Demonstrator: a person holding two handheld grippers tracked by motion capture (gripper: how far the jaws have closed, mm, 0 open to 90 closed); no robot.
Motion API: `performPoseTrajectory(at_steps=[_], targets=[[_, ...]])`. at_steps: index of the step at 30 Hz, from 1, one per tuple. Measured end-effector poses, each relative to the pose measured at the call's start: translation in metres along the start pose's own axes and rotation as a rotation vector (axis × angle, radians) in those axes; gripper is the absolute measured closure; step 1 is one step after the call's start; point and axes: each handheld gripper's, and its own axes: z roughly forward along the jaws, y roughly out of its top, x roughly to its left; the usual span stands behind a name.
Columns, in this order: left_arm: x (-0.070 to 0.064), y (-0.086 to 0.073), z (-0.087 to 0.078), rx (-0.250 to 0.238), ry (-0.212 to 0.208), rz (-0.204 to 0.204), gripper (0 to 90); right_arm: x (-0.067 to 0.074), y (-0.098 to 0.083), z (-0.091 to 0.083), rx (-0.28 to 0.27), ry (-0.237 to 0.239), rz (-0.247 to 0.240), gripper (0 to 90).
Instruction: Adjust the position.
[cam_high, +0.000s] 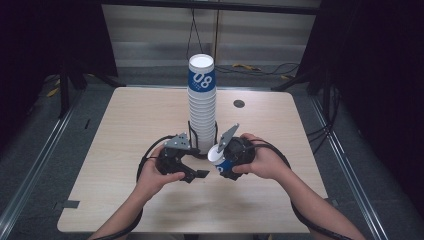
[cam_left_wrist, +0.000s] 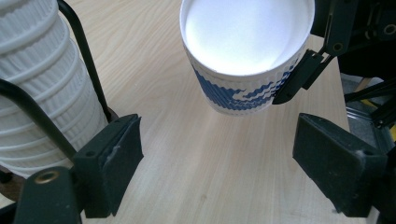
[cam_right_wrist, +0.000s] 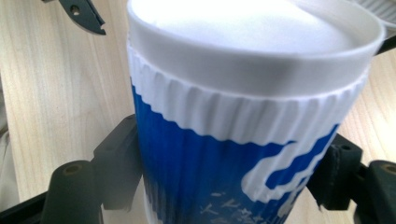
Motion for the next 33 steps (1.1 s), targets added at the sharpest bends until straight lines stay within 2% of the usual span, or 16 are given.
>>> performPoseTrajectory(at_steps=[9,12,18,29,33], targets=[[0.001,-0.003,-0.001,-0.022,-0.025,-0.017,15.6,0.003,0.005,0.003,0.031,0.011,-0.025,23.9],[0.001,-0.004,0.0,-0.027,-0.044,-0.019,15.6,0.006,0.008,0.005,0.048,0.016,-0.053,23.9],[0.001,-0.004,0.003,-0.037,-0.077,-0.034,15.6,0.008,0.013,0.006,0.05,0.016,-0.076,23.9],[0.003,-0.001,0.006,-0.045,-0.09,-0.047,15.5,0.01,0.016,0.007,0.037,0.025,-0.11,23.9],[0.002,0.0,0.007,-0.046,-0.089,-0.043,15.6,0.011,0.016,0.007,0.039,0.025,-0.103,23.9]])
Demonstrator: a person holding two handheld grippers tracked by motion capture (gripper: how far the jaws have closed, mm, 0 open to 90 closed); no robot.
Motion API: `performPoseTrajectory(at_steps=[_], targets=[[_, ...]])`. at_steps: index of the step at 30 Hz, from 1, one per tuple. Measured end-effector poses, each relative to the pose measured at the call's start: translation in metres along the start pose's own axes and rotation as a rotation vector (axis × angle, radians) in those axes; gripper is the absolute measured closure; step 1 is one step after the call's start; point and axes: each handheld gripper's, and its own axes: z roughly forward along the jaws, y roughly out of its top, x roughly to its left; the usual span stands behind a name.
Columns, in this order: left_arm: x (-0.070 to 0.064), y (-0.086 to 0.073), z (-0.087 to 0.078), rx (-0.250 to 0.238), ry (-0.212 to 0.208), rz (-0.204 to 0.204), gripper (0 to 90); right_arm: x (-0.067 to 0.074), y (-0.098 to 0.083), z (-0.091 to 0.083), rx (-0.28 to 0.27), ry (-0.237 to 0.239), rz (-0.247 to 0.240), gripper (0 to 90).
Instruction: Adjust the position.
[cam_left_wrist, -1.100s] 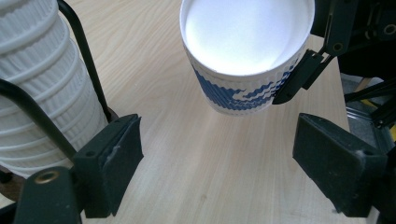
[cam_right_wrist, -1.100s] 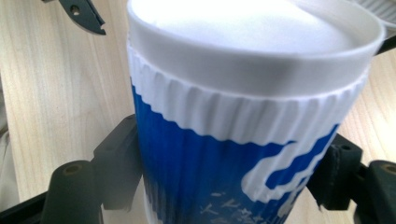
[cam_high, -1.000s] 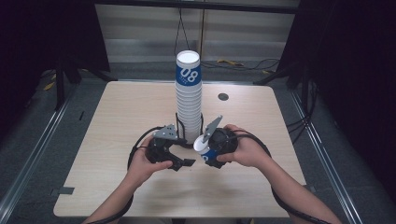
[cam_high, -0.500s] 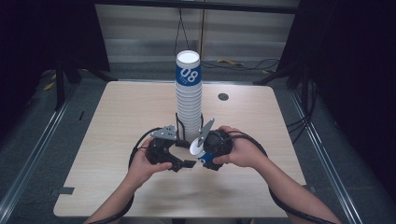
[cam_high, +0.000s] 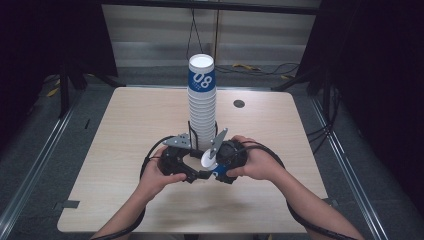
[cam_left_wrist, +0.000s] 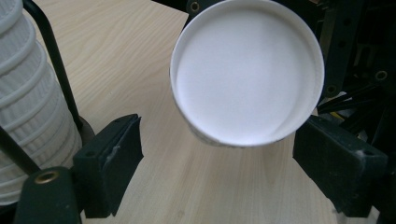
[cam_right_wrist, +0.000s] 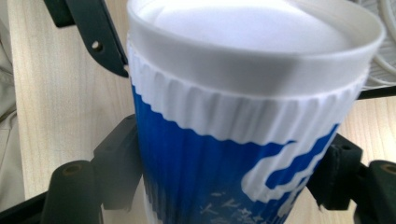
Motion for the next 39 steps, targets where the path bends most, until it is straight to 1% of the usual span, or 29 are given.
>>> performPoseTrajectory(at_steps=[1,5,11,15,17,19,21,22,23,25,26,27,28,29,31,33,34,37,38,39], targets=[[0.0,0.001,0.001,-0.007,-0.003,-0.001,15.6,0.0,0.0,0.0,-0.003,-0.001,0.0,23.9],[0.0,0.002,0.004,-0.007,-0.012,0.0,15.5,0.0,0.0,0.0,-0.014,-0.005,0.002,23.9],[0.0,0.004,0.006,-0.016,-0.015,0.0,15.6,0.001,-0.001,0.001,-0.007,-0.004,0.001,23.9],[-0.001,0.005,0.007,-0.022,-0.018,0.001,15.6,0.001,-0.001,0.002,-0.014,0.001,-0.007,23.9],[-0.001,0.006,0.008,-0.028,-0.023,-0.002,15.6,0.001,-0.001,0.003,-0.016,0.002,-0.003,23.9],[-0.001,0.007,0.009,-0.031,-0.027,-0.005,15.6,0.002,0.0,0.003,-0.011,0.002,-0.013,23.9],[-0.001,0.007,0.01,-0.033,-0.031,-0.007,15.6,0.003,0.0,0.003,-0.009,0.002,-0.005,23.9],[-0.001,0.007,0.011,-0.036,-0.032,-0.009,15.6,0.003,0.0,0.003,-0.009,0.002,-0.014,23.8],[-0.002,0.008,0.012,-0.03,-0.03,-0.008,15.6,0.003,0.0,0.003,-0.011,0.006,-0.013,23.8],[-0.002,0.008,0.013,-0.038,-0.042,-0.011,15.6,0.004,0.0,0.004,-0.008,0.01,-0.012,23.8],[-0.002,0.008,0.013,-0.038,-0.043,-0.011,16.1,0.004,0.0,0.004,-0.007,0.007,-0.014,23.8],[-0.002,0.008,0.013,-0.038,-0.046,-0.003,18.8,0.004,0.0,0.005,-0.01,0.008,-0.016,23.8],[-0.002,0.008,0.013,-0.038,-0.059,0.0,22.1,0.004,0.0,0.005,-0.012,0.01,-0.015,23.7],[-0.003,0.008,0.013,-0.036,-0.057,0.014,27.0,0.004,0.0,0.006,-0.008,0.006,-0.015,23.6],[-0.005,0.009,0.012,-0.017,-0.049,0.037,27.6,0.005,-0.001,0.006,-0.011,0.005,-0.017,23.6],[-0.005,0.01,0.012,-0.012,-0.051,0.032,27.9,0.005,-0.001,0.006,-0.012,0.01,-0.018,23.6],[-0.005,0.01,0.011,-0.009,-0.052,0.036,27.9,0.005,-0.001,0.007,-0.021,0.012,-0.032,23.5],[-0.004,0.009,0.01,-0.015,-0.063,0.026,28.1,0.006,-0.001,0.006,-0.022,0.016,-0.02,23.0],[-0.004,0.008,0.01,-0.016,-0.065,0.023,28.1,0.005,-0.002,0.006,-0.032,0.019,-0.029,22.7],[-0.004,0.008,0.01,-0.016,-0.065,0.023,28.2,0.006,-0.002,0.007,-0.037,0.024,-0.015,22.2]])
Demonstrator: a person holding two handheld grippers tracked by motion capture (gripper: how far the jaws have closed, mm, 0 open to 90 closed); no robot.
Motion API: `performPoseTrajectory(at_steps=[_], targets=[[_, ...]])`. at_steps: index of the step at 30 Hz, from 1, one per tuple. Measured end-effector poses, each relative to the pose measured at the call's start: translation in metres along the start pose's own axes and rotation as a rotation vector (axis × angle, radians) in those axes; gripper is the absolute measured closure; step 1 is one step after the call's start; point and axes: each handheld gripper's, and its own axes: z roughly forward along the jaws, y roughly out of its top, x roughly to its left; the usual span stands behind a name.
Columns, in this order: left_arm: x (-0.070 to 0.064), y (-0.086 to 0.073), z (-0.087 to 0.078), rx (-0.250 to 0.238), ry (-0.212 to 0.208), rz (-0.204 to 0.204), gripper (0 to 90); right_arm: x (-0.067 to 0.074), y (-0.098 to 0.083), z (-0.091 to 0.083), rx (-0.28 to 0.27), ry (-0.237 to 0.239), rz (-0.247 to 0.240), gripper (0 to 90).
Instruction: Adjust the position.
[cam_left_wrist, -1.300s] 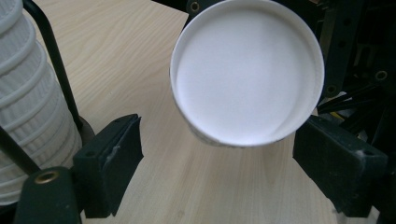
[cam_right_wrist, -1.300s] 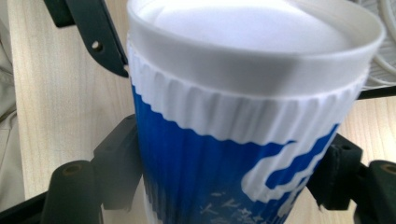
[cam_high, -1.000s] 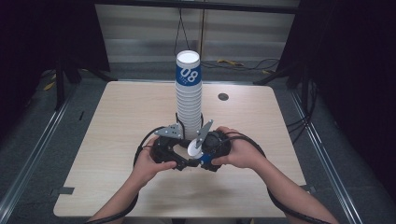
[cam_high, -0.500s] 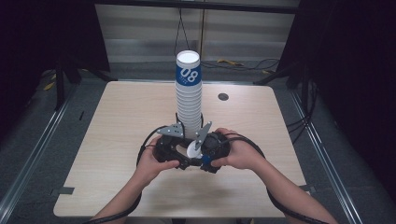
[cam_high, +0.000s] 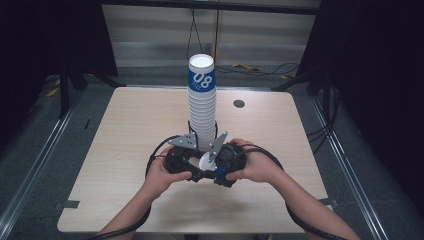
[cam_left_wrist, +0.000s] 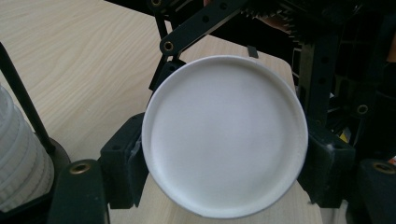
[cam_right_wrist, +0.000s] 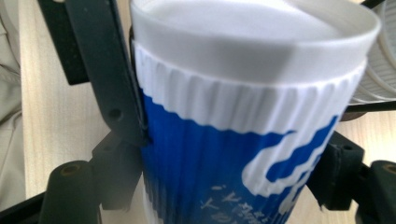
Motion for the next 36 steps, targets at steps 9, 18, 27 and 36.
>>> performPoseTrajectory(at_steps=[9,18,27,36], targets=[[0.003,-0.004,-0.01,0.002,0.03,-0.007,28.2,-0.004,-0.012,0.001,-0.025,-0.016,0.062,15.8],[0.009,-0.007,-0.025,-0.001,0.046,-0.033,28.1,-0.007,-0.029,-0.005,-0.152,-0.051,0.092,14.7],[0.012,-0.003,-0.035,-0.009,0.075,-0.044,28.0,-0.01,-0.047,-0.006,-0.256,-0.084,0.15,15.6],[0.014,0.002,-0.042,-0.014,0.087,-0.048,28.0,-0.004,-0.062,0.003,-0.352,-0.108,0.2,15.6]])
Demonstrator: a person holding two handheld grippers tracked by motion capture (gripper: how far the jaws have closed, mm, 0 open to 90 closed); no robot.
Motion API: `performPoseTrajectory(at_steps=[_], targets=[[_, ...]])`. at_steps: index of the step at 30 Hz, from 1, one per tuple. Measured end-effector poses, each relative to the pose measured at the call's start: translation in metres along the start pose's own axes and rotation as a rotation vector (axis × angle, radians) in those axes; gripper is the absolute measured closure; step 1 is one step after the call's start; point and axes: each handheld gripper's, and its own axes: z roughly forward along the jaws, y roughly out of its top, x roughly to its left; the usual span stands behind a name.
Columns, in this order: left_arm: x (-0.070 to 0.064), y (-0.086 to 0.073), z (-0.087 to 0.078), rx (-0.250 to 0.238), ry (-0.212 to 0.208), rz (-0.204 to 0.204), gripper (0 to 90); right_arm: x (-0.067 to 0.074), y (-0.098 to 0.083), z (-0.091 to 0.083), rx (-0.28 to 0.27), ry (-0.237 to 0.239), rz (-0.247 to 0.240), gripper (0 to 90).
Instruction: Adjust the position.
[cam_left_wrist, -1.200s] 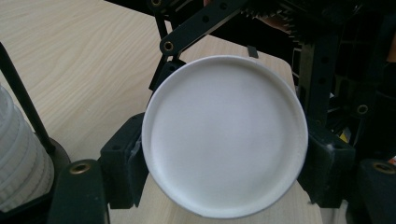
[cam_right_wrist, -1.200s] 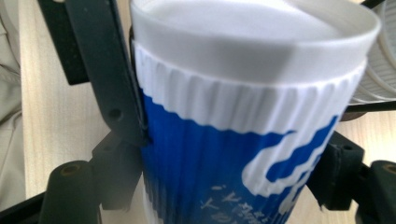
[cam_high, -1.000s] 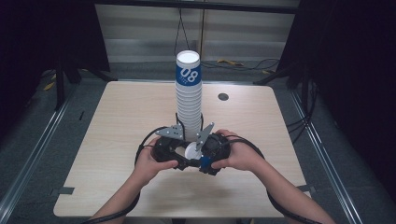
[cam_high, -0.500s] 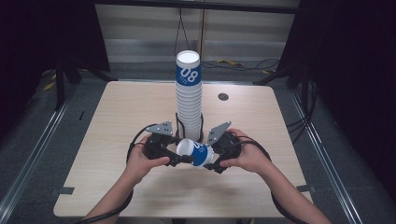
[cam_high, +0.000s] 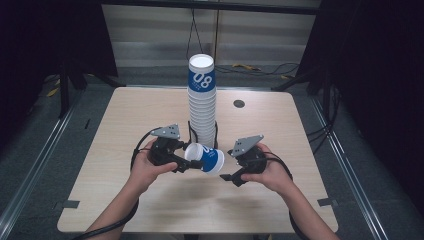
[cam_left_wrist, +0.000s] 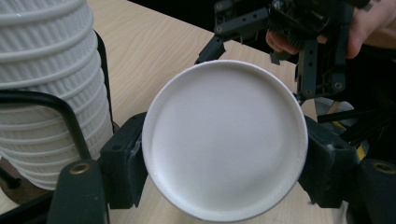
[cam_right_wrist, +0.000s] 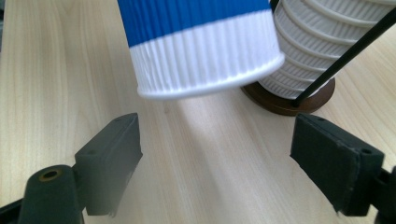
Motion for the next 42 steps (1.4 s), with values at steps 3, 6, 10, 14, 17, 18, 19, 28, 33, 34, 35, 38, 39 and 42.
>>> performPoseTrajectory(at_steps=[3,6,10,14,17,18,19,28,33,34,35,38,39,42], targets=[[0.0,0.003,-0.003,-0.003,0.007,0.001,28.0,0.001,-0.004,0.002,-0.03,-0.002,0.018,15.5],[-0.001,0.005,-0.004,-0.011,0.004,-0.001,28.0,0.001,-0.006,0.004,-0.053,-0.007,0.034,15.2],[0.0,0.005,-0.003,-0.016,0.002,-0.006,28.0,0.003,-0.007,0.006,-0.075,-0.008,0.039,15.3],[0.001,0.004,-0.002,-0.021,-0.009,-0.018,28.0,0.005,-0.008,0.01,-0.101,-0.006,0.052,15.2],[0.001,0.003,-0.001,-0.02,-0.008,-0.018,28.0,0.006,-0.009,0.012,-0.109,-0.001,0.059,15.2],[0.002,0.003,-0.001,-0.022,-0.008,-0.019,28.0,0.006,-0.009,0.012,-0.11,0.002,0.062,15.2],[0.002,0.003,-0.001,-0.022,-0.008,-0.019,28.0,0.006,-0.009,0.012,-0.11,0.002,0.062,15.2],[0.003,0.003,-0.002,-0.014,-0.006,-0.024,27.9,0.008,-0.009,0.018,-0.123,-0.002,0.06,15.0],[0.003,0.002,0.0,-0.011,-0.011,-0.035,28.0,0.01,-0.01,0.022,-0.137,-0.003,0.077,14.9],[0.002,0.001,0.001,-0.007,-0.012,-0.032,28.0,0.01,-0.01,0.023,-0.141,-0.002,0.075,14.9],[0.002,0.001,0.001,-0.007,-0.012,-0.032,28.0,0.01,-0.01,0.023,-0.141,-0.002,0.075,14.9],[0.002,0.001,0.002,-0.006,-0.012,-0.032,27.9,0.011,-0.011,0.025,-0.146,-0.003,0.083,14.8],[0.002,0.001,0.002,-0.006,-0.015,-0.034,28.0,0.011,-0.01,0.025,-0.152,-0.005,0.084,14.8],[0.002,0.001,0.003,-0.003,-0.018,-0.034,28.0,0.011,-0.01,0.025,-0.156,-0.007,0.085,14.8]])
